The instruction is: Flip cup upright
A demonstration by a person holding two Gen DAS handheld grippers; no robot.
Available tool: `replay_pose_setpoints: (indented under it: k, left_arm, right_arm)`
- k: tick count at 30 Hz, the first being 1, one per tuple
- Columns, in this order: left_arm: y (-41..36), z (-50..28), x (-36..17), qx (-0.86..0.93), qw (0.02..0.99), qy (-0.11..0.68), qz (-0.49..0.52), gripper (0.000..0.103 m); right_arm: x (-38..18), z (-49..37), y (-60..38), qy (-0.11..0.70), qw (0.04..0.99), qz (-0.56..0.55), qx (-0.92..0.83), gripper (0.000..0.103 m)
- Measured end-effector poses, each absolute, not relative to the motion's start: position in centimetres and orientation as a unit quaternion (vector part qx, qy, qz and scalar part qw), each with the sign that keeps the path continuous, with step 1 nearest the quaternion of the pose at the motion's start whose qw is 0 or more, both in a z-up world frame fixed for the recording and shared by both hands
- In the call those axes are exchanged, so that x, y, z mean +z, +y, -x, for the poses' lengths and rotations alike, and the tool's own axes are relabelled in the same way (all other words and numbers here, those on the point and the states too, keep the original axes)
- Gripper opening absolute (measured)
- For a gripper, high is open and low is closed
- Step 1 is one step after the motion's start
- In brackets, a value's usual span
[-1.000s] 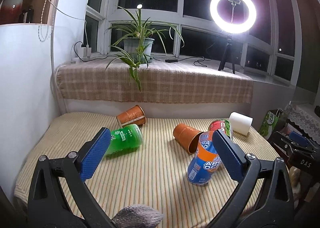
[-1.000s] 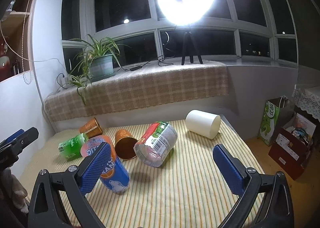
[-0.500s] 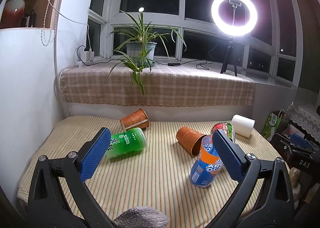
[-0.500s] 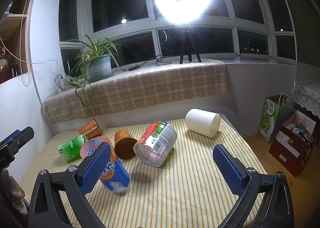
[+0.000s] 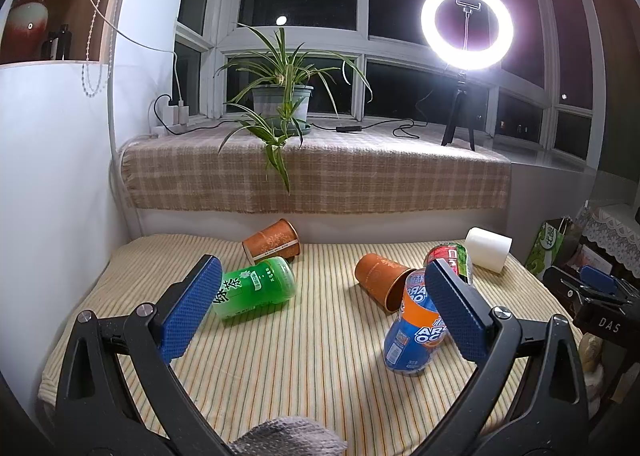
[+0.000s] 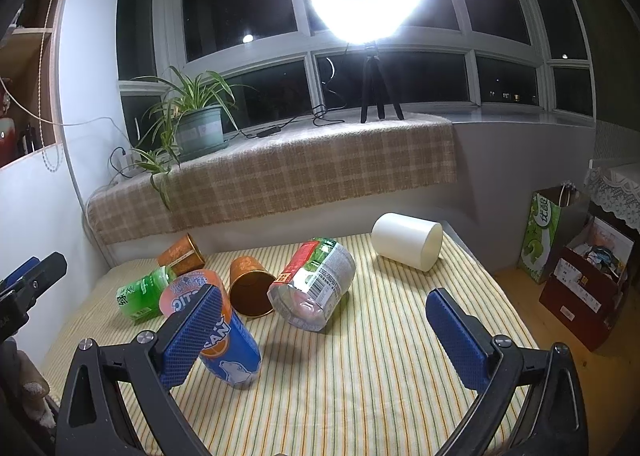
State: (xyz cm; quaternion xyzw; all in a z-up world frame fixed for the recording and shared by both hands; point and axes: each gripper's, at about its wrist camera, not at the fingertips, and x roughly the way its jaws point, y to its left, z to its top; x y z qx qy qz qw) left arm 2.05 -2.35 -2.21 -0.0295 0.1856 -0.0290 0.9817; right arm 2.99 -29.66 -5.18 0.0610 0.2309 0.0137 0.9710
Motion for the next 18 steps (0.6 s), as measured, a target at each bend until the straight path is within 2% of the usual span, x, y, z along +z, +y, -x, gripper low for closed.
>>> replay_pose_setpoints:
  k: [18]
  left_arm:
    - [-2.33, -2.03, -2.19, -0.030, 0.982, 0.186, 0.028, 0.103]
  right_arm:
    - [-5.21, -3.28, -29.39, 0.236, 0.970, -0.061, 0.016, 0.103]
